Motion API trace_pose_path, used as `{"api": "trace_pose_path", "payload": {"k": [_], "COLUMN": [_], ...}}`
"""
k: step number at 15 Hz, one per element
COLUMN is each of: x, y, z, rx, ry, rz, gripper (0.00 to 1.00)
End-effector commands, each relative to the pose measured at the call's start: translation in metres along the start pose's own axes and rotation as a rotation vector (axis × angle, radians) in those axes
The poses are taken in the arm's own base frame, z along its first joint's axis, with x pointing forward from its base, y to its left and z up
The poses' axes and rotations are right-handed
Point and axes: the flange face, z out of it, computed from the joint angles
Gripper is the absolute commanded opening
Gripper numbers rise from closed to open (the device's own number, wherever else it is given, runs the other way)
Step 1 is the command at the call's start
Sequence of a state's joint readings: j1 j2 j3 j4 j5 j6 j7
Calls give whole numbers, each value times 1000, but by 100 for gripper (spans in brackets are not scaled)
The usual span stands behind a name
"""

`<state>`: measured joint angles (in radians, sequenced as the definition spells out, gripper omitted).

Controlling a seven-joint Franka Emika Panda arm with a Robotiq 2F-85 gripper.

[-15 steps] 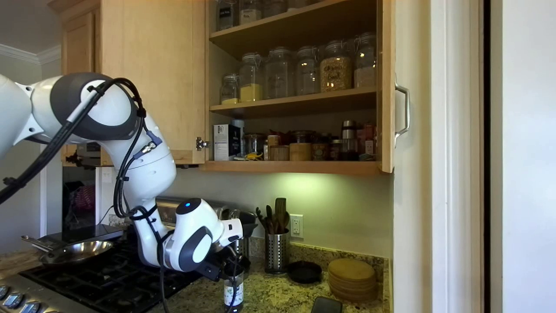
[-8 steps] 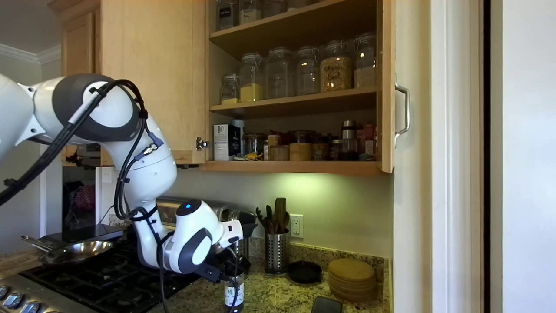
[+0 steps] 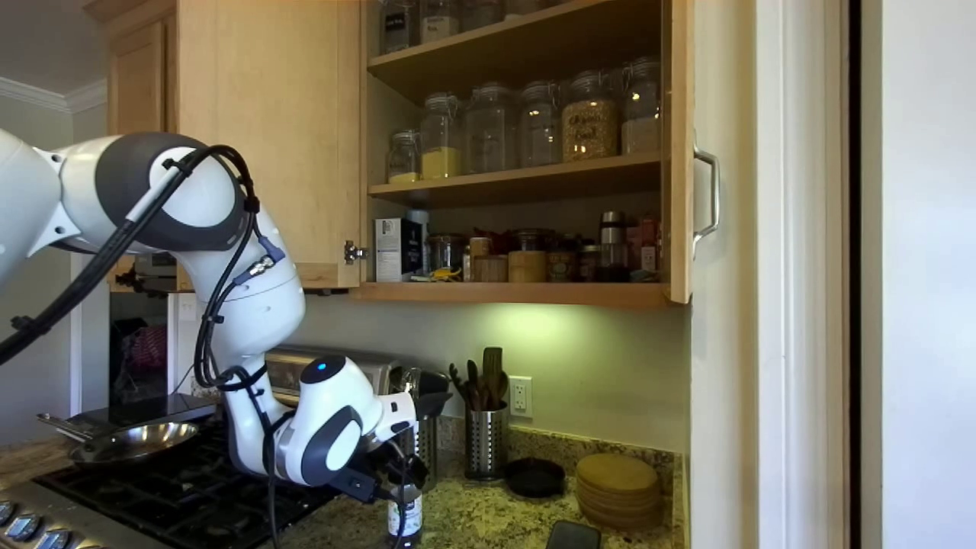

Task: Pick up the container from the counter and place it on the bottom shelf of the open upper cabinet, close the doors of the open cabinet

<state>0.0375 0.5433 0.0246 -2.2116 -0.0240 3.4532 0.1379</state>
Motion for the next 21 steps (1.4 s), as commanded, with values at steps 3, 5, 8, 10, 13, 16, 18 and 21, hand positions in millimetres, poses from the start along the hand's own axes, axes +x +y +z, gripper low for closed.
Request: {"api": "trace_pose_path", "payload": {"k": [3, 5, 8, 10, 13, 16, 18, 21], "x": [-9, -4, 5, 9, 9, 2, -1, -1], "y": [7, 5, 8, 12, 18, 21, 21, 22], "z": [0, 2, 5, 8, 15, 22, 24, 22], "rx": [-10, -9, -23, -34, -49, -59, -57, -61], "ry": [-21, -12, 9, 17, 18, 5, -1, 0], "rz": [6, 16, 14, 21, 26, 30, 35, 40], "gripper": [100, 100, 100, 100, 83, 72, 71, 49]}}
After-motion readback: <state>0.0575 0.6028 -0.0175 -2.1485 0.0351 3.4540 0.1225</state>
